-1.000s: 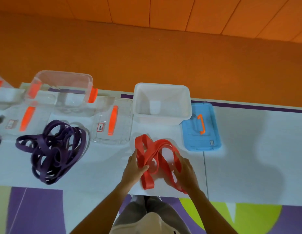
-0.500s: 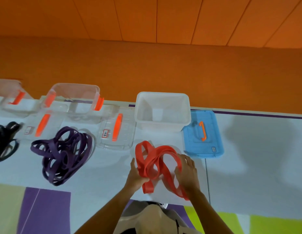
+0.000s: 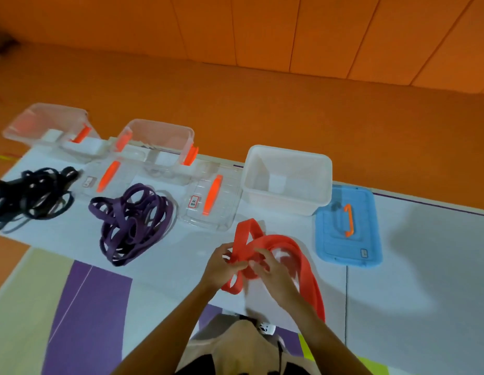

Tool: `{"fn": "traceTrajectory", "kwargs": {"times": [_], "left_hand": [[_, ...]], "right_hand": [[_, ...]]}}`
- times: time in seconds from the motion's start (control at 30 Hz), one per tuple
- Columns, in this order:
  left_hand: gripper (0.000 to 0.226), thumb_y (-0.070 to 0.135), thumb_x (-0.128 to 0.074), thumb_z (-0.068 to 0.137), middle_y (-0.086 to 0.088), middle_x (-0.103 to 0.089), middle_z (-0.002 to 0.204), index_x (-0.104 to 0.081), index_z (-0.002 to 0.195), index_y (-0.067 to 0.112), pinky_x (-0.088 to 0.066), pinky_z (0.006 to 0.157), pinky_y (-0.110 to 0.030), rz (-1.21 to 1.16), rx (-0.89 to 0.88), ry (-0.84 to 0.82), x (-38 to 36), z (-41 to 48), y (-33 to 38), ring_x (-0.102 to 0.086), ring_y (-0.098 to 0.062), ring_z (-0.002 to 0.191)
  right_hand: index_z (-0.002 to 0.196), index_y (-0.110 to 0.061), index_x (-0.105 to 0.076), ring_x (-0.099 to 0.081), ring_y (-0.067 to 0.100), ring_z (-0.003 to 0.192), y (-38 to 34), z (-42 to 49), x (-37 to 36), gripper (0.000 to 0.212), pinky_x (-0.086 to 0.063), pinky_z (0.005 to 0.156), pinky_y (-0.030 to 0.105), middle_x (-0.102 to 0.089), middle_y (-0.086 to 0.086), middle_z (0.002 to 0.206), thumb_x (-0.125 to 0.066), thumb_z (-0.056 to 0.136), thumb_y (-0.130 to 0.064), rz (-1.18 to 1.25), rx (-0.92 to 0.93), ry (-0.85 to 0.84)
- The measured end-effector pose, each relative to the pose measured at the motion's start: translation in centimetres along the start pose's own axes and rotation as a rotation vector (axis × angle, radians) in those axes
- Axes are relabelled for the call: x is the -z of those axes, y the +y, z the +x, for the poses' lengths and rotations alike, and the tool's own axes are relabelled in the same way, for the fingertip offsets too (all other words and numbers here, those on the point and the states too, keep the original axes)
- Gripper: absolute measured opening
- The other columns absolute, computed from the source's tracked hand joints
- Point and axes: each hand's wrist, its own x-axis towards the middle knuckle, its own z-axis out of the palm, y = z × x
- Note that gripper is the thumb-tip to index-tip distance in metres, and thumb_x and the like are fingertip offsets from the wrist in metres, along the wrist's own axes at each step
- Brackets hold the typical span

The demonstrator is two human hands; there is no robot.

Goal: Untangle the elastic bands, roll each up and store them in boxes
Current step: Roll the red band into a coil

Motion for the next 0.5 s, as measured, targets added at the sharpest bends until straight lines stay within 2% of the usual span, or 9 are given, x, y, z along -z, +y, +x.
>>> {"fn": "traceTrajectory", "kwargs": {"times": [0.07,0.13,0.23,0.37,0.47,0.5], "left_hand": [[0.055,0.024,-0.086,0.088,0.000,-0.068,0.118,-0.060,0.136,0.020,-0.055,0.077,-0.018,-0.047,-0.001,-0.014,0.3,-0.4,0.2,-0.069,-0.021,0.103],[0.056,0.013,-0.083,0.091,-0.007,-0.071,0.117,-0.057,0.140,0.014,-0.058,0.073,-0.016,-0.096,-0.009,-0.005,0.8,-0.7,-0.3,-0.070,-0.018,0.097],[0.052,0.006,-0.079,0.094,-0.015,-0.073,0.125,-0.055,0.140,0.007,-0.057,0.075,-0.013,-0.091,-0.063,0.039,1.8,-0.9,-1.2,-0.070,-0.015,0.097],[0.050,0.015,-0.078,0.096,-0.006,-0.070,0.135,-0.056,0.140,0.015,-0.056,0.080,-0.014,-0.173,-0.067,-0.009,3.2,-0.5,-1.3,-0.070,-0.007,0.104],[0.061,0.023,-0.085,0.090,0.002,-0.067,0.138,-0.054,0.142,0.026,-0.060,0.082,-0.022,-0.313,-0.044,-0.138,3.7,-0.2,-0.5,-0.072,-0.010,0.111],[0.069,0.030,-0.090,0.085,0.008,-0.064,0.139,-0.053,0.143,0.031,-0.060,0.085,-0.024,-0.299,-0.058,-0.164,3.8,-0.1,-0.2,-0.070,-0.012,0.116]], "right_hand": [[0.125,-0.030,-0.058,-0.071,0.018,0.112,-0.6,0.8,-0.9,0.022,-0.058,0.096,0.031,-0.070,-0.004,0.116,-0.066,0.104,-0.031,0.196,-0.097,0.064],[0.121,-0.016,-0.063,-0.073,0.027,0.106,-0.8,1.6,-1.5,0.023,-0.062,0.089,0.039,-0.072,0.010,0.116,-0.070,0.100,-0.010,0.332,-0.171,0.092],[0.117,-0.009,-0.065,-0.074,0.031,0.100,-1.2,2.0,-1.5,0.031,-0.065,0.073,0.037,-0.069,0.019,0.117,-0.067,0.094,0.011,0.502,-0.252,0.128],[0.125,-0.004,-0.064,-0.071,0.034,0.100,-2.3,2.2,-1.1,0.035,-0.063,0.066,0.036,-0.067,0.022,0.118,-0.063,0.095,0.014,0.790,-0.287,0.243],[0.131,-0.002,-0.060,-0.068,0.036,0.101,-2.8,2.4,-0.8,0.038,-0.063,0.076,0.043,-0.065,0.024,0.116,-0.063,0.096,0.011,0.913,-0.306,0.285],[0.132,-0.001,-0.059,-0.067,0.038,0.099,-3.0,2.4,-0.8,0.038,-0.061,0.075,0.043,-0.064,0.025,0.115,-0.063,0.096,0.012,0.913,-0.323,0.298]]}}
